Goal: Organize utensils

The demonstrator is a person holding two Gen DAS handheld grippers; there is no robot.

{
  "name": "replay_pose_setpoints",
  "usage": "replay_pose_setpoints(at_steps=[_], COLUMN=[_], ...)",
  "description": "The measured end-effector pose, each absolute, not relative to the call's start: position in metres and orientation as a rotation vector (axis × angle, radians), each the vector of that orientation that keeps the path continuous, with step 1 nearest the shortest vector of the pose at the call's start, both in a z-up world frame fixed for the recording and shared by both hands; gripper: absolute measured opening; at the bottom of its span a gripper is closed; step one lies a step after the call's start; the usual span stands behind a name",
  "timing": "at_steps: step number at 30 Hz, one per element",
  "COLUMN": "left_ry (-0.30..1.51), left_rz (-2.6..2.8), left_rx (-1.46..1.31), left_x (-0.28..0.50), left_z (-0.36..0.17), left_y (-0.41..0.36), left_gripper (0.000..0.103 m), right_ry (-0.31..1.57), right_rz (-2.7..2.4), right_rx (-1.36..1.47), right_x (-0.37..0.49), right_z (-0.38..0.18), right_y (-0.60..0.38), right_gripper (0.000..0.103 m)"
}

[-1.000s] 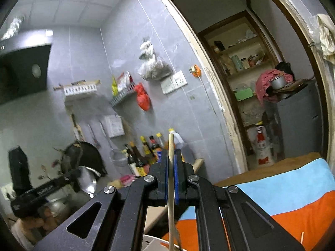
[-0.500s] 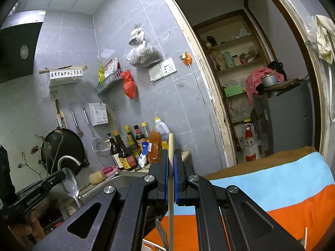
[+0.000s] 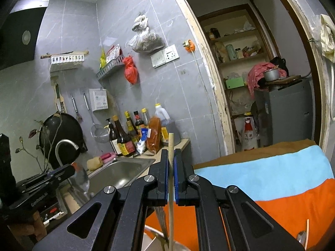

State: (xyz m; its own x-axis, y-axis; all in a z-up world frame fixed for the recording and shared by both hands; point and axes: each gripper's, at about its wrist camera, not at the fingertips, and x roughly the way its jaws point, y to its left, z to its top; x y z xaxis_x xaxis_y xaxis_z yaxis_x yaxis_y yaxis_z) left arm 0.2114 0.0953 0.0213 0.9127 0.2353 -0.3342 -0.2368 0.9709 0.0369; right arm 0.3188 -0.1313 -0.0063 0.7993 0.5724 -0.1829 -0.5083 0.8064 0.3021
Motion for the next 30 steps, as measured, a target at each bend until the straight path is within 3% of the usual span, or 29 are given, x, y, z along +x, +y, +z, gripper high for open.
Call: replay_pose_setpoints(at_steps=[3, 4, 7, 8, 11, 12, 17, 21, 26, 27, 30], left_ry=[0.360, 0.364, 0.370, 0.367, 0.345, 0.337, 0.302, 0.264, 0.224, 0.215, 0.192], left_rz=[0.214, 0.201, 0.153, 0.147, 0.117, 0.106, 0.094, 0.086, 0.085, 0.088, 0.095], left_rx=[-0.035, -0.057, -0.178, -0.203, -0.275, -0.294, -0.332, -0.333, -0.322, -0.314, -0.281], left_x=[0.211, 0.211, 0.208, 0.207, 0.202, 0.201, 0.198, 0.195, 0.194, 0.194, 0.194], left_z=[0.020, 0.019, 0.017, 0.016, 0.017, 0.017, 0.023, 0.033, 0.045, 0.047, 0.052], left_y=[0.095, 0.096, 0.107, 0.109, 0.114, 0.115, 0.110, 0.097, 0.076, 0.070, 0.052], left_gripper=[0.005, 0.005, 0.008, 0.010, 0.034, 0.046, 0.054, 0.075, 0.096, 0.102, 0.103], right_ry=[0.293, 0.303, 0.317, 0.315, 0.319, 0.319, 0.287, 0.246, 0.205, 0.199, 0.186], right_rz=[0.602, 0.609, 0.631, 0.639, 0.652, 0.653, 0.633, 0.596, 0.537, 0.526, 0.486], right_rx=[0.242, 0.244, 0.271, 0.284, 0.287, 0.287, 0.303, 0.307, 0.294, 0.293, 0.294], right_x=[0.318, 0.318, 0.317, 0.316, 0.315, 0.314, 0.308, 0.301, 0.292, 0.290, 0.284], right_z=[-0.009, -0.010, -0.013, -0.013, -0.012, -0.010, 0.002, 0.017, 0.036, 0.039, 0.047], right_y=[-0.131, -0.131, -0.136, -0.139, -0.142, -0.143, -0.158, -0.177, -0.203, -0.209, -0.231], right_gripper=[0.005, 0.010, 0.044, 0.046, 0.046, 0.047, 0.065, 0.077, 0.099, 0.100, 0.101])
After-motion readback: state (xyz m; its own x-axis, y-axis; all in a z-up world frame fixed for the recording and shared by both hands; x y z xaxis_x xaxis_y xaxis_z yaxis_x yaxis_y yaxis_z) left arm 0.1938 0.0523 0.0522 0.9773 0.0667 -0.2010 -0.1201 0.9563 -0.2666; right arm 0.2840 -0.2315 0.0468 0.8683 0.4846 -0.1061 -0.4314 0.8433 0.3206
